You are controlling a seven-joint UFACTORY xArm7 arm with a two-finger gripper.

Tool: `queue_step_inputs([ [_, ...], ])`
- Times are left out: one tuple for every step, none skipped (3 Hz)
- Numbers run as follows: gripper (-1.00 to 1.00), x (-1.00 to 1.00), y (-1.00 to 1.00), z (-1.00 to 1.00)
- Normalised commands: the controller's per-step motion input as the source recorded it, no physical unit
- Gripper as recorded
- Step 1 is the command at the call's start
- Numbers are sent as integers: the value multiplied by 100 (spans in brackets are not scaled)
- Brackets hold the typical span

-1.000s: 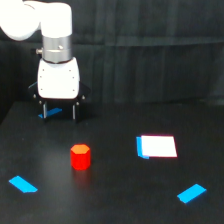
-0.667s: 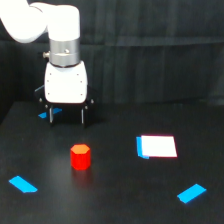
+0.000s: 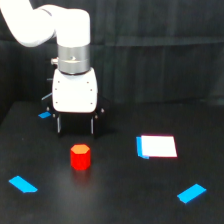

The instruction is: Pick up the red object from the table

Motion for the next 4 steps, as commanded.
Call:
queue_step_inputs([
  [95, 41, -90, -11],
  [100, 8, -89, -24],
  [96, 14, -63, -31],
  [100, 14, -47, -42],
])
